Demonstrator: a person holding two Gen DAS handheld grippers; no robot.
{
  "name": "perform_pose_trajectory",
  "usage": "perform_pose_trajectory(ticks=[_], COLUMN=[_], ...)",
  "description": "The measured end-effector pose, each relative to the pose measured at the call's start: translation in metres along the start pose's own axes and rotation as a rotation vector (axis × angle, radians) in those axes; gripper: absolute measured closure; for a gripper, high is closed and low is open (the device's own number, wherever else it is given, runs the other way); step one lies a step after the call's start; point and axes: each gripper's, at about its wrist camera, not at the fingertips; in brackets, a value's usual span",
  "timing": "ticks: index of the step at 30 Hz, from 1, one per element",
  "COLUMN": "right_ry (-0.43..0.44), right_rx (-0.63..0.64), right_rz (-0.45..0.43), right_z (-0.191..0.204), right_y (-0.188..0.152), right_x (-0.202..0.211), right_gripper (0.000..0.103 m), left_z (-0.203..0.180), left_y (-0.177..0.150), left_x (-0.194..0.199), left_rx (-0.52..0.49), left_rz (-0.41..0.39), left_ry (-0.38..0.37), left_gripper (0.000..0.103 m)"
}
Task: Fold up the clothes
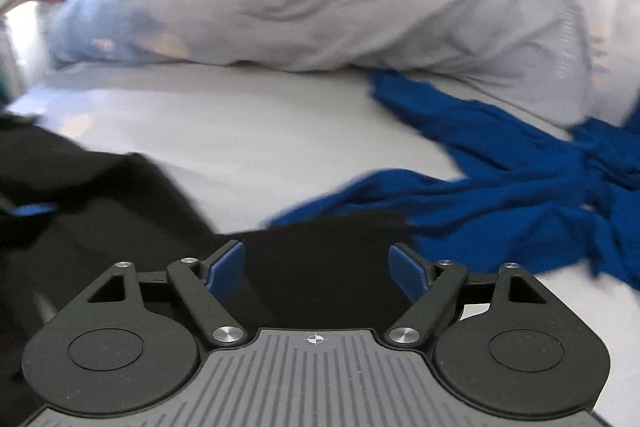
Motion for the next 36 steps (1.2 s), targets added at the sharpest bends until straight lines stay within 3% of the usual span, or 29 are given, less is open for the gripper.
perform_pose_trajectory(ticks=[1,2,4,6,12,17,20,21,22,23,28,33,36], right_ry=[0.031,0.057,0.089,0.122,0.187,0.302,0.358,0.346,0.316,0.273,0.055,-0.169,-0.258], right_rx=[0.016,0.036,0.08,0.109,0.216,0.245,0.332,0.376,0.417,0.454,0.635,0.805,0.946], right_rz=[0.0,0.002,0.014,0.033,0.118,0.161,0.204,0.206,0.188,0.143,-0.083,-0.311,-0.439], right_z=[0.007,0.015,0.033,0.046,0.076,0.085,0.101,0.108,0.113,0.118,0.145,0.171,0.189], right_y=[0.002,0.005,0.01,0.013,0.025,0.036,0.034,0.032,0.03,0.031,0.036,0.04,0.026], right_x=[-0.002,-0.005,-0.015,-0.028,-0.074,-0.089,-0.078,-0.073,-0.067,-0.061,-0.029,0.004,0.023], right_gripper=[0.02,0.019,0.018,0.018,0.018,0.021,0.045,0.063,0.096,0.099,0.101,0.101,0.1], left_z=[0.003,0.006,0.012,0.017,0.013,0.005,0.007,0.011,0.014,0.016,0.013,0.007,0.012], left_y=[0.001,0.002,0.003,0.001,-0.006,-0.005,-0.001,0.0,0.001,0.002,-0.001,0.001,0.0], left_x=[0.0,0.001,0.001,0.003,0.016,0.034,0.038,0.037,0.037,0.036,0.035,0.04,0.043], left_rx=[0.025,0.049,0.081,0.098,0.114,0.123,0.122,0.137,0.152,0.164,0.135,0.109,0.107], left_rz=[0.002,0.005,0.003,-0.02,-0.059,-0.078,-0.079,-0.074,-0.068,-0.061,-0.056,-0.088,-0.1], left_ry=[0.008,0.017,0.01,0.004,-0.072,-0.147,-0.163,-0.168,-0.173,-0.176,-0.194,-0.27,-0.273], left_gripper=[0.031,0.039,0.071,0.09,0.095,0.095,0.095,0.095,0.095,0.095,0.095,0.095,0.095])
Point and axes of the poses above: each gripper's, at about its wrist camera, not at the fingertips, and x roughly against the way its jaws point, z to its left, y to its top, and after that the axes turned 3 degrees about -z, right-handed
